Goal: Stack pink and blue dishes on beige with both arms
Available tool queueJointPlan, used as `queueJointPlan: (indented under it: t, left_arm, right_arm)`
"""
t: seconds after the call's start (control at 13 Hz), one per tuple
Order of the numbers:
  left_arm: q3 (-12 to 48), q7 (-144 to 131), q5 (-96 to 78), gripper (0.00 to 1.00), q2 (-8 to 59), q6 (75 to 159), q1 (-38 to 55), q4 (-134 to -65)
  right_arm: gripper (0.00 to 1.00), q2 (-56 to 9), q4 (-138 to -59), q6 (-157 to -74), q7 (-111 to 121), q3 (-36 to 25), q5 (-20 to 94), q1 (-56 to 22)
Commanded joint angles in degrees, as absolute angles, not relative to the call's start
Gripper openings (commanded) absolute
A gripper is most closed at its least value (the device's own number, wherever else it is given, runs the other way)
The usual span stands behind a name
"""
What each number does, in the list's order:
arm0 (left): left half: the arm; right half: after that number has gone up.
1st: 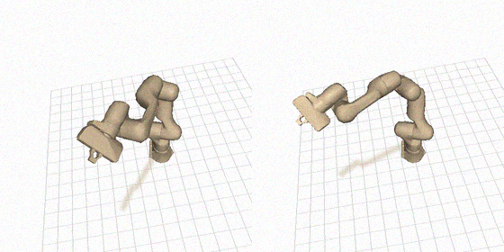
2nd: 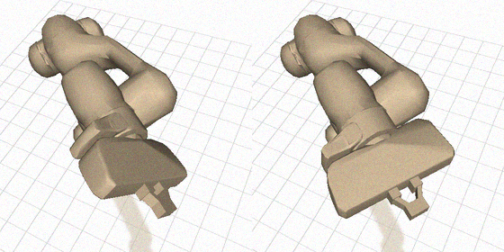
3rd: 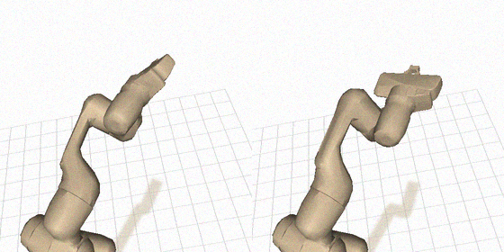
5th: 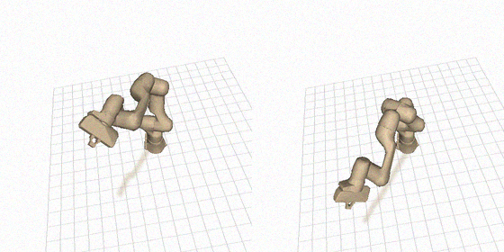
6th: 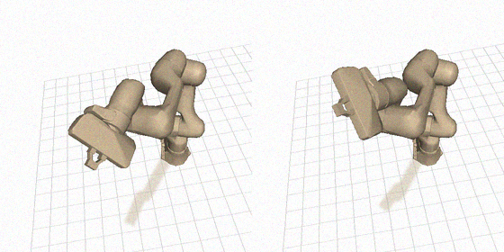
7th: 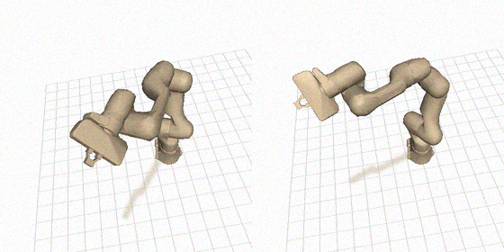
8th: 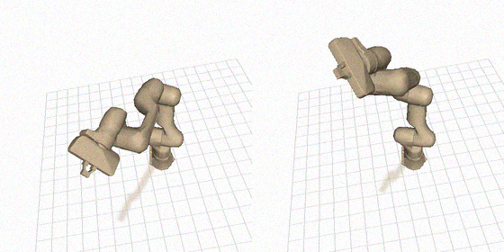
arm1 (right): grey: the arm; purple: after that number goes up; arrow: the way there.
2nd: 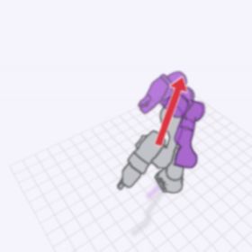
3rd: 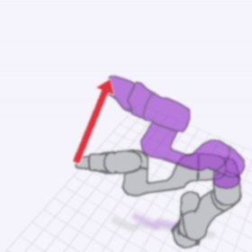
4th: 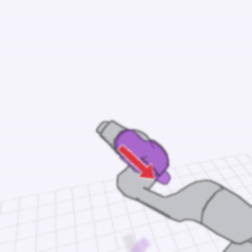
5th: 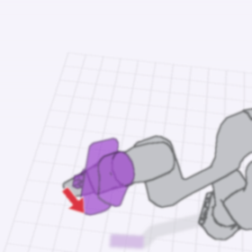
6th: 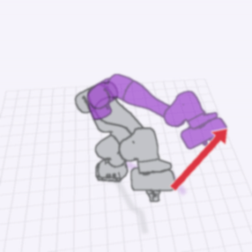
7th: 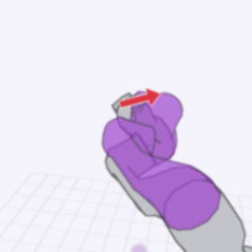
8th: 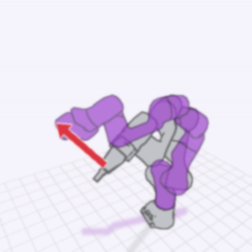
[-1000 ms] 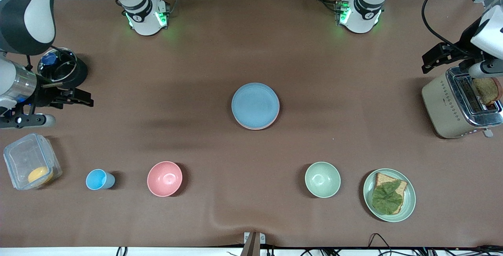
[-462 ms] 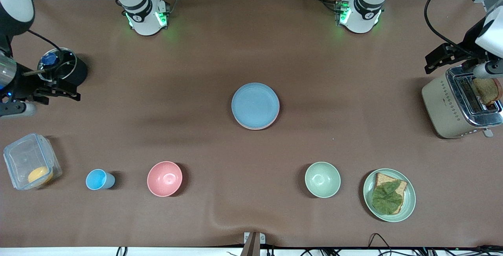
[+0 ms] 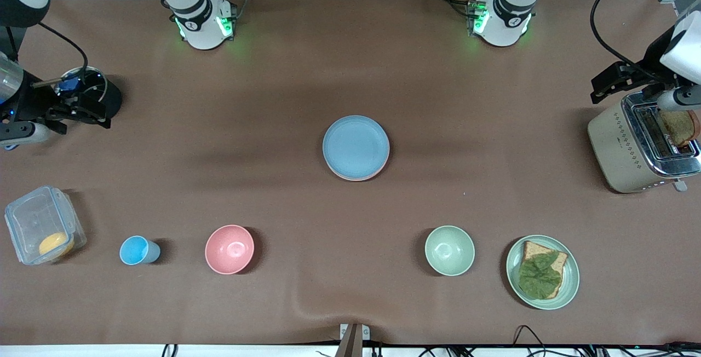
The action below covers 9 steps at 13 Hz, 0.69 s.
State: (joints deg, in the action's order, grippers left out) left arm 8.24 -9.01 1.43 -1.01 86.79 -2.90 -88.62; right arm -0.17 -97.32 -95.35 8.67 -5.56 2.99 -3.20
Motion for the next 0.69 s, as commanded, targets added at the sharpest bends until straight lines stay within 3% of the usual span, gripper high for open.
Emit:
queueJointPlan:
  t: [0.0,0.62]
  left_arm:
    - [8.3,-7.6,1.1,1.0,-1.2,86.5,-3.3,-88.4]
    - [8.1,-8.7,-0.8,1.0,-1.3,86.1,-3.4,-87.1]
  right_arm:
    - [1.0,1.3,-95.1,-91.3,8.3,-3.9,1.7,-1.7]
    - [1.0,1.6,-93.2,-89.0,8.4,-3.8,0.5,-1.8]
